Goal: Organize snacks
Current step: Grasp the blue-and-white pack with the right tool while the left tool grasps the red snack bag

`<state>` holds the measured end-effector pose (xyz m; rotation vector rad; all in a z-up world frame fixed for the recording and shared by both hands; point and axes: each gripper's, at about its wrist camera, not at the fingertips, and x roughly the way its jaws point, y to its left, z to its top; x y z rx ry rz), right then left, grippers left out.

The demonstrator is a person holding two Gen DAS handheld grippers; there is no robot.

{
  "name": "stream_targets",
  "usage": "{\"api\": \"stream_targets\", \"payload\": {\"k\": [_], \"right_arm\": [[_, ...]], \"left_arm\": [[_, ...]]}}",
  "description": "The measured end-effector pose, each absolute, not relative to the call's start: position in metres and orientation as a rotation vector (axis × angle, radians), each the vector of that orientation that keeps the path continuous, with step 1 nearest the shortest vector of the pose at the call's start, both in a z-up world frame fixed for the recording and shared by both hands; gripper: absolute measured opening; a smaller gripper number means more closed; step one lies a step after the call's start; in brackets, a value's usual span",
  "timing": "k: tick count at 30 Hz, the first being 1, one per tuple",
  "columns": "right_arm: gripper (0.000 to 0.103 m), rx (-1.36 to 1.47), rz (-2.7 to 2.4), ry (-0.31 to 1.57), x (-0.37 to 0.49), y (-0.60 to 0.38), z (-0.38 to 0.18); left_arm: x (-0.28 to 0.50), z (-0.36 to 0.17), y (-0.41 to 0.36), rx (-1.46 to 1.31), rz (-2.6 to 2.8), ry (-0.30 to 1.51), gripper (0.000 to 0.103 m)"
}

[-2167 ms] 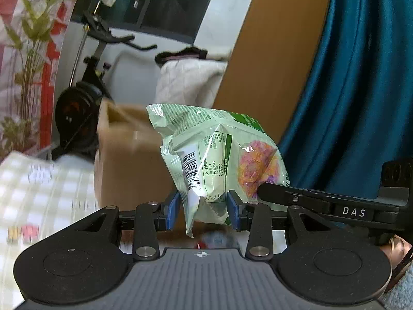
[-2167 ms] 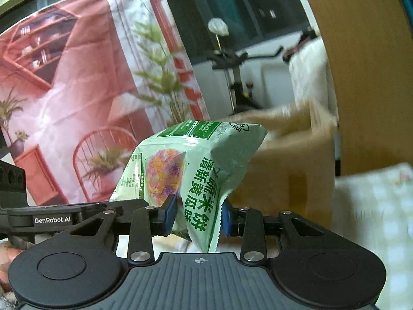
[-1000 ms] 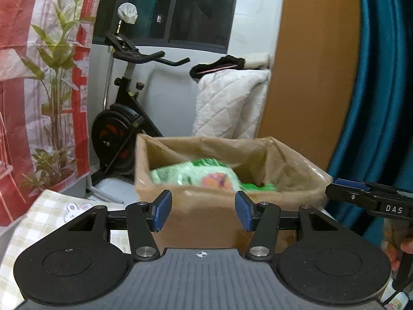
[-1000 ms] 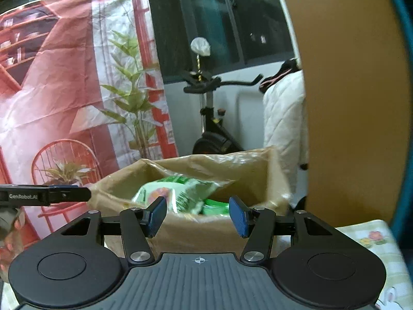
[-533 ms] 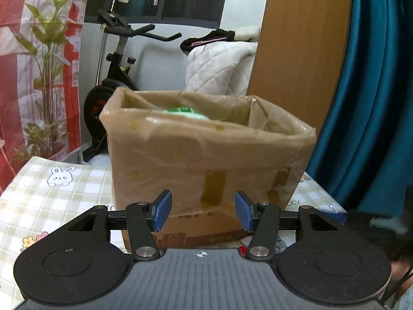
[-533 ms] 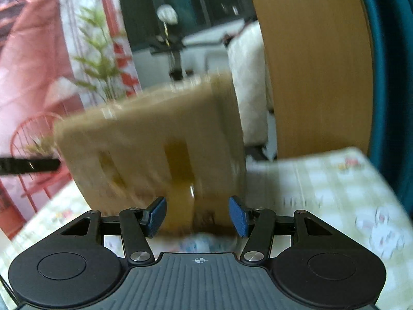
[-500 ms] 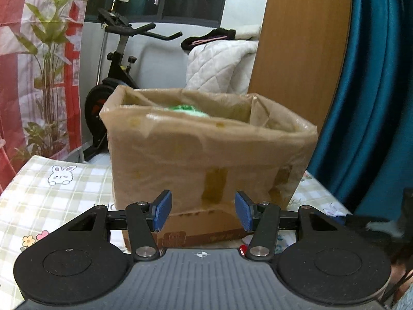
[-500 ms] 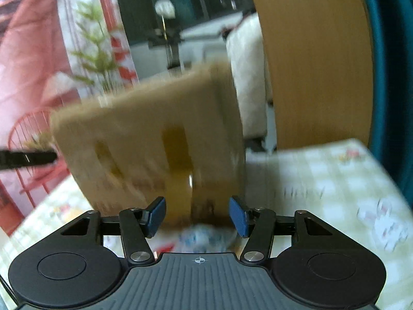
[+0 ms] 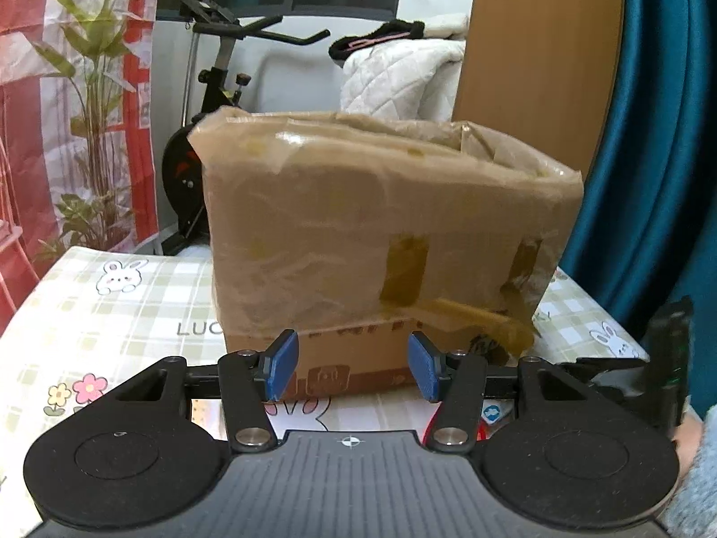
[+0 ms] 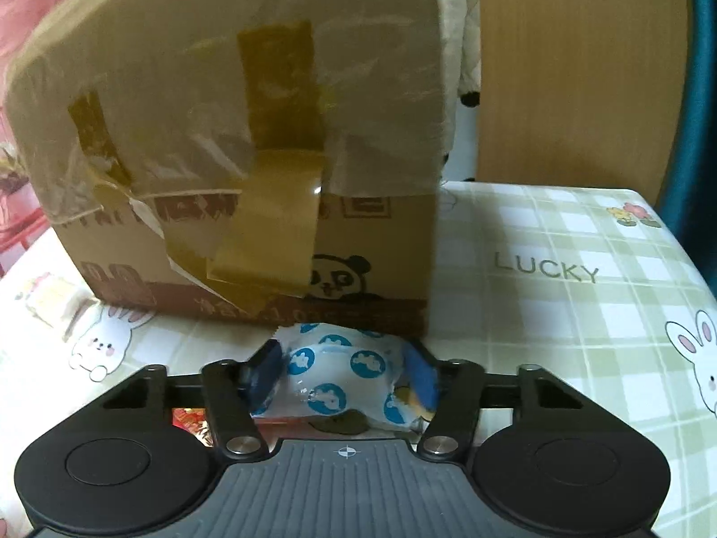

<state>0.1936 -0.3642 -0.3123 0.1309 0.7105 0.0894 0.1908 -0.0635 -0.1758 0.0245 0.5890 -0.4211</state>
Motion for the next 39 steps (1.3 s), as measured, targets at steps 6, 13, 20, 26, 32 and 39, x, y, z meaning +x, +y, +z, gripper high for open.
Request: {"api": "stream_targets", "payload": {"k": [6, 13, 20, 26, 32, 39], "right_arm": [[0.018, 0.201, 0.065, 0.698, 0.164, -0.393, -0.316], [0.018, 0.194, 0.066, 0.708, 0.164, -0.403, -0.319], [0.020, 0.253, 0.076, 0.694, 0.161, -0.408, -0.323], [0.020, 0.268, 0.098, 0.696, 0.162, -0.410, -0.321], [0.025, 0.288, 0.110, 0.685, 0.160, -0.412, -0.314], [0.040, 0.316, 0.126, 0.658, 0.173, -0.412, -0.303]], "left_arm": [[0.195, -0.196, -0.075, 0.032, -0.489, 0.650, 0.056], [0.202, -0.224, -0.093, 0.039, -0.557, 0.741, 0.056], [0.214, -0.250, -0.124, 0.118, -0.695, 0.799, 0.059], [0.225, -0.273, -0.145, 0.196, -0.738, 0.847, 0.065], [0.228, -0.286, -0.168, 0.294, -0.735, 0.828, 0.069], [0.219, -0.288, -0.160, 0.307, -0.685, 0.818, 0.050]]}}
